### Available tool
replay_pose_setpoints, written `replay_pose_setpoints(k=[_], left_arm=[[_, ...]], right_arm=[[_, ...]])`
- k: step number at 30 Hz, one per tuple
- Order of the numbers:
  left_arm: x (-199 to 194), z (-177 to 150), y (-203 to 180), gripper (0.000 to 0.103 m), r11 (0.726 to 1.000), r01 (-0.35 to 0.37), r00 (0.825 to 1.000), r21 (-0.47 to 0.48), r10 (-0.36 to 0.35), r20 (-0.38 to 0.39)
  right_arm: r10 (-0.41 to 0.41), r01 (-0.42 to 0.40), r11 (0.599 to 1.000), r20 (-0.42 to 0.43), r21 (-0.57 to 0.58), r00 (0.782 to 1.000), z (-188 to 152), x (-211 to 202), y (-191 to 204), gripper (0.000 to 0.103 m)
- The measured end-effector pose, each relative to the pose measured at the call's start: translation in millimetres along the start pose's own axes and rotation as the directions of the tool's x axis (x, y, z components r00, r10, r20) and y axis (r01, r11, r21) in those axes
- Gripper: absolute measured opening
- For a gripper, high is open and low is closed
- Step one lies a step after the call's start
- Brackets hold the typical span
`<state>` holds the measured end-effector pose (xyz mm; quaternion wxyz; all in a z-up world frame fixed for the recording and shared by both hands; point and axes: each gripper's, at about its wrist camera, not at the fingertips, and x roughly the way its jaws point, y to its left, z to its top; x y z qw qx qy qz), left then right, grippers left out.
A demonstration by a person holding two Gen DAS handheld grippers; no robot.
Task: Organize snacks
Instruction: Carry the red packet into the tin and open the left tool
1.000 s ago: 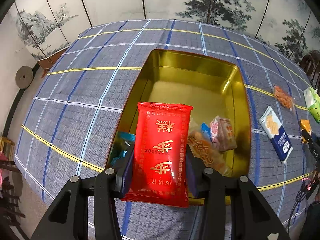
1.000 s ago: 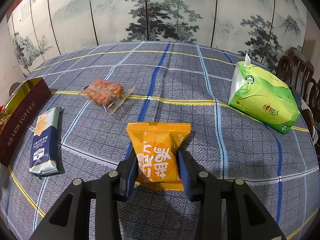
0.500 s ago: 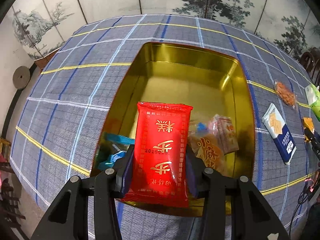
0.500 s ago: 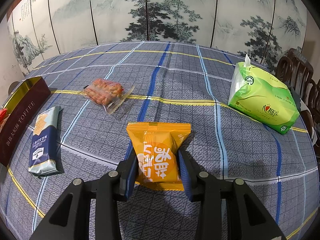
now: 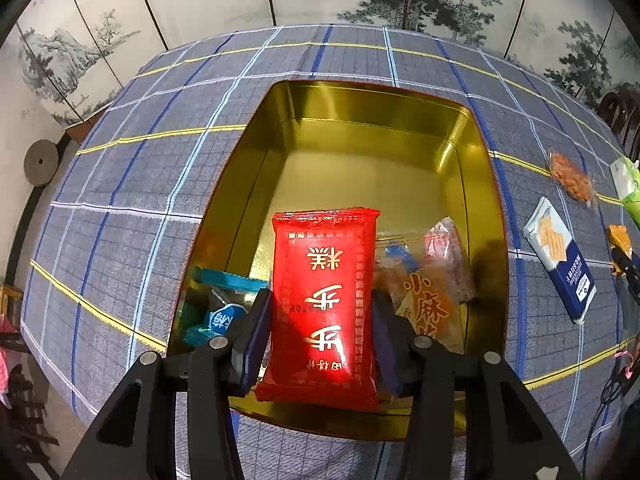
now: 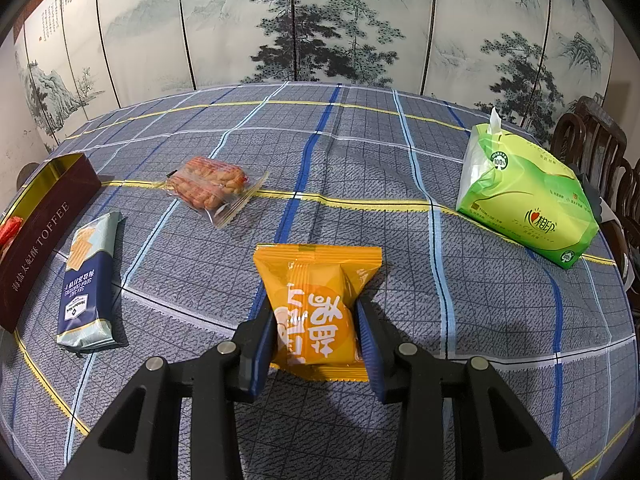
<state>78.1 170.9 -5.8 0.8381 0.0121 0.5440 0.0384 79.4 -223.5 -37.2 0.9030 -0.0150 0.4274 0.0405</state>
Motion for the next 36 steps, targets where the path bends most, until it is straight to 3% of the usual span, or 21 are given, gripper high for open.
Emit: replay_pose_setpoints(k=[11,27,36], left_arm=[[-16.4,2.1,-1.2,0.062,1.0,-0.014,0.999,0.013,0.014,0.05],[-38.8,-9.5,10.8,0.069,1.0,0.025,0.996,-0.013,-0.023,0.081],[-43.0,-16.3,18.2,0.07,0.997,0.061,0.995,-0.048,-0.057,0.081]], right_arm=[[0.0,0.0,1.0,0.0,0.0,1.0,0.0,0.0,0.6,0.04],[0.0,0.0,1.0,-0.003,0.011,1.0,-0.3,-0.4,-1.4,0.04],[-0.038,0.038,0.999,-0.059,0.012,0.998,6.8,1.1,-1.5,0.04]])
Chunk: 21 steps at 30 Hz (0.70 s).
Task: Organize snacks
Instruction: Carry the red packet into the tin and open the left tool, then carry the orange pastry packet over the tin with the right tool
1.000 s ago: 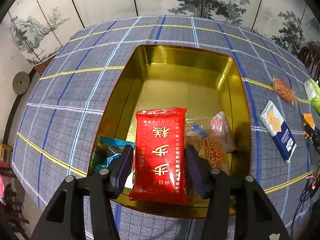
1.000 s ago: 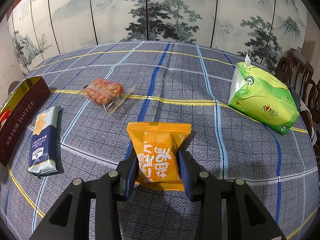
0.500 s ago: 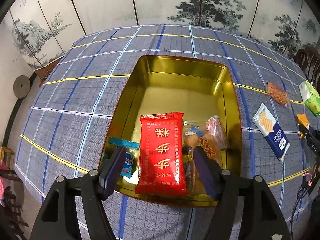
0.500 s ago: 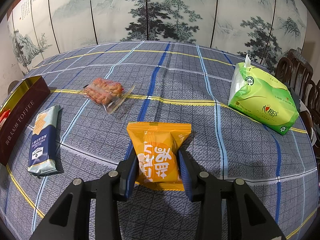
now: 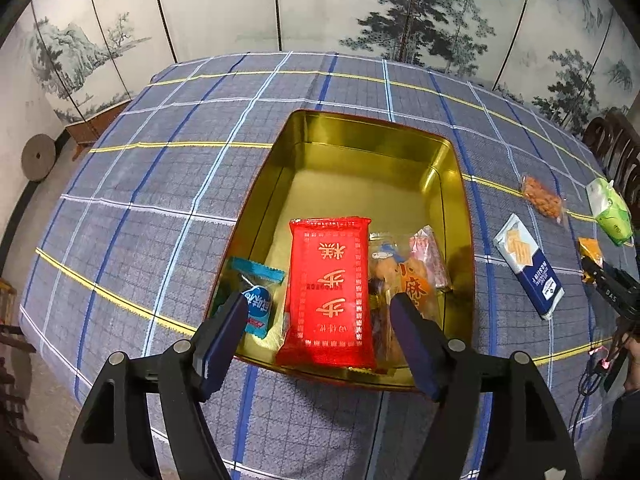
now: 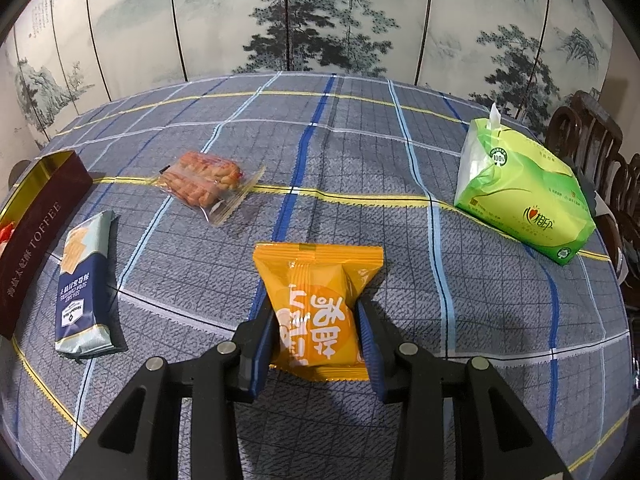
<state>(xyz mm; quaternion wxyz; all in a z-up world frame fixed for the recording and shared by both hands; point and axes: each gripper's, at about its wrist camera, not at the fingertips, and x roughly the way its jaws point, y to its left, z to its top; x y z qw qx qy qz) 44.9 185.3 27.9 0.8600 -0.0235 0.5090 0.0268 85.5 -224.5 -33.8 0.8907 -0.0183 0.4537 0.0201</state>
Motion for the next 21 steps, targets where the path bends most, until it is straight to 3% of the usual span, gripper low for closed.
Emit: replay_pose_setpoints(k=[21], left_arm=[[-7.5,-12.0,19.1,0.076,0.999,0.006,0.999,-0.046,-0.004,0.036]], right_arm=[[-0.113,0.113,0.993,-0.035,0.02,0.993,9.5,-1.7,15.6,0.035]])
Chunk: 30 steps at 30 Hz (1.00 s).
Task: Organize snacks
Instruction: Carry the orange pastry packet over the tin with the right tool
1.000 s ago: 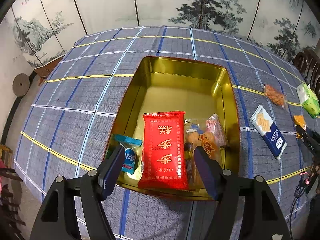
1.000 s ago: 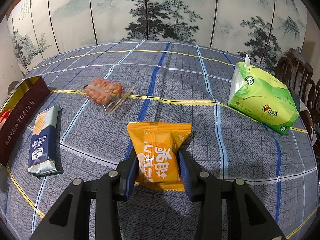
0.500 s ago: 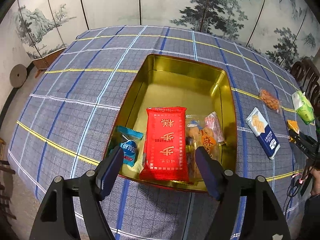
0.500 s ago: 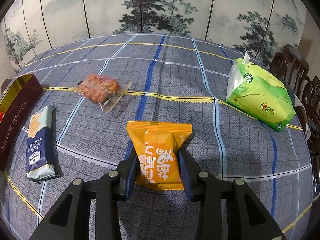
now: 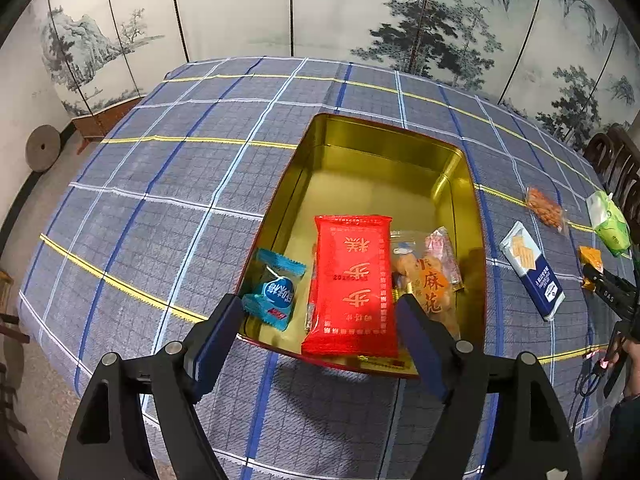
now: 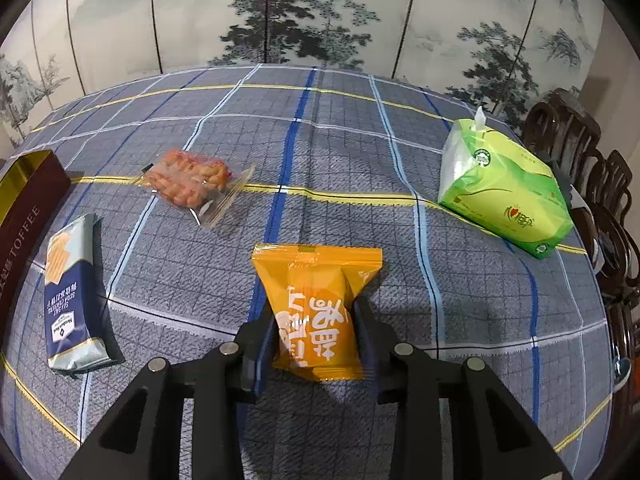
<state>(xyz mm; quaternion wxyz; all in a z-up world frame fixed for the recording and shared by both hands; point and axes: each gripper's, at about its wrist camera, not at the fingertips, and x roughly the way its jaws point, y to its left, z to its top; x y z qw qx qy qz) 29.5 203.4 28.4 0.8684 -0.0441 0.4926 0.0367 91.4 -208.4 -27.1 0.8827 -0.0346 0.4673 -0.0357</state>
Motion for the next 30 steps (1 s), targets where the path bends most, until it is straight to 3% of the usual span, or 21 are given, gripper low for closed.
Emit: replay_pose_setpoints(k=[8,15,22,30], left_arm=[[-2.1,-2.4,10.2,0.076,1.0,0.004,1.0,-0.027,-0.004,0.014],[-4.5,-4.5,19.4,0.077,0.999,0.002,1.0,-0.048,0.0,0.024],[-12.7,-6.0,38.7,0.077,0.995,-0.024,0.999,-0.095,0.028,0.045],[-17.1,-9.7,57.5,0.077,0.988,-0.065,0.996,-0.14,0.072,0.049]], right_arm=[[-0.004,0.003,1.0,0.023,0.031,1.0,4.1,-18.4,7.0,0.035],[0.051,-0.052,0.999,0.049,0.009,0.997,14.2,-37.6,35.5,0.035],[0.172,-0.17,0.985,0.064,-0.037,0.983,22.5,-57.8,87.4,0.035],[0.327,-0.32,0.942,0.061,-0.104,0.943,30.6,-76.4,159.3,0.035]])
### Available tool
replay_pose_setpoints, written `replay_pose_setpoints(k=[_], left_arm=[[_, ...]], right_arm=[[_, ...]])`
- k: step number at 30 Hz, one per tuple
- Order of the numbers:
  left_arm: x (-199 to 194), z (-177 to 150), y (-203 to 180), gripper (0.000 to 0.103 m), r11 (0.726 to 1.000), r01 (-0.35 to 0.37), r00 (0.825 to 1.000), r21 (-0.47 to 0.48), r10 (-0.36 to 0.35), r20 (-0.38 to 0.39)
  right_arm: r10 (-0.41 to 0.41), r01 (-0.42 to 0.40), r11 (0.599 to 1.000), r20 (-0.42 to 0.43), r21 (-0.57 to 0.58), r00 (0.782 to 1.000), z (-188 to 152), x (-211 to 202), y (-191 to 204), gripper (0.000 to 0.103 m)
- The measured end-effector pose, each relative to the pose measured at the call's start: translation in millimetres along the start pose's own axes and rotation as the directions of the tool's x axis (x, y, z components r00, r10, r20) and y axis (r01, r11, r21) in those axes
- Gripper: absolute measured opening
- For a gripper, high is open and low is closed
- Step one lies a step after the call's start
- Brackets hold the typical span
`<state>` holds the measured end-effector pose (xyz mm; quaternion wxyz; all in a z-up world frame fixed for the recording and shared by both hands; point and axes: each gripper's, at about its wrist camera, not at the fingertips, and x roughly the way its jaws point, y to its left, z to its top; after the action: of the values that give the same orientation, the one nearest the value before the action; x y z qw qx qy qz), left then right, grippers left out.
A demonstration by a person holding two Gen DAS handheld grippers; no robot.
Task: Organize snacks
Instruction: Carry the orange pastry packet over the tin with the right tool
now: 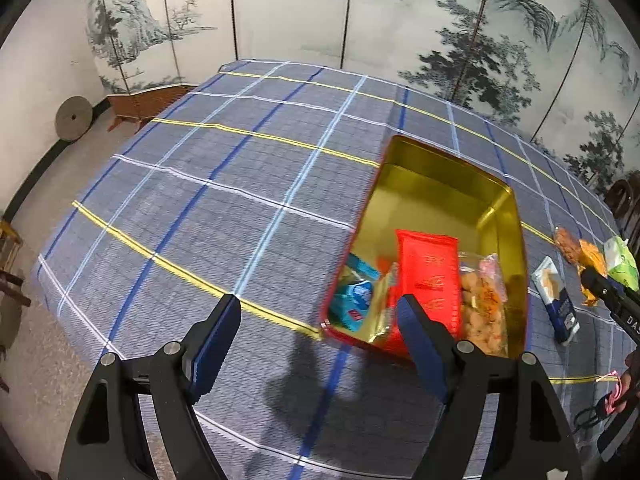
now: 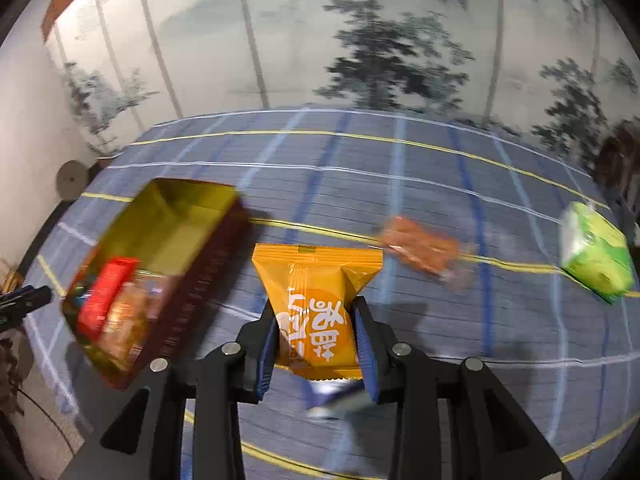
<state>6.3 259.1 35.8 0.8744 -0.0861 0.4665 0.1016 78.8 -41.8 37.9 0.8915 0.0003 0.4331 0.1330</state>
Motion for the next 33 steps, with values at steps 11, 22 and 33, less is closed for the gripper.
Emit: replay_pose_setpoints(k=[11,22,33], left_arm=[[1.3,-4.6,23.1,0.077,0.999,-0.041,0.999,-0.036,0.04,-0.015],[0.6,-5.6,38.1,0.077,0.996,-0.05,0.999,-0.067,0.048,-0.02],[0.7,-6.6,42.8,0.077,0.996,-0.056,0.998,-0.071,0.055,-0.025]], right_arm=[[0.121,-0.124,0.984,-0.03,-0.128,0.992,6.4,20.1,85.8,0.035],[0.147,-0.157,0.967,-0.062,-0.199,0.987,-1.1,33.0,125.2,0.035],[0.145,-0.158,0.962,-0.074,-0.223,0.987,-0.5,43.8,141.9,0.035]])
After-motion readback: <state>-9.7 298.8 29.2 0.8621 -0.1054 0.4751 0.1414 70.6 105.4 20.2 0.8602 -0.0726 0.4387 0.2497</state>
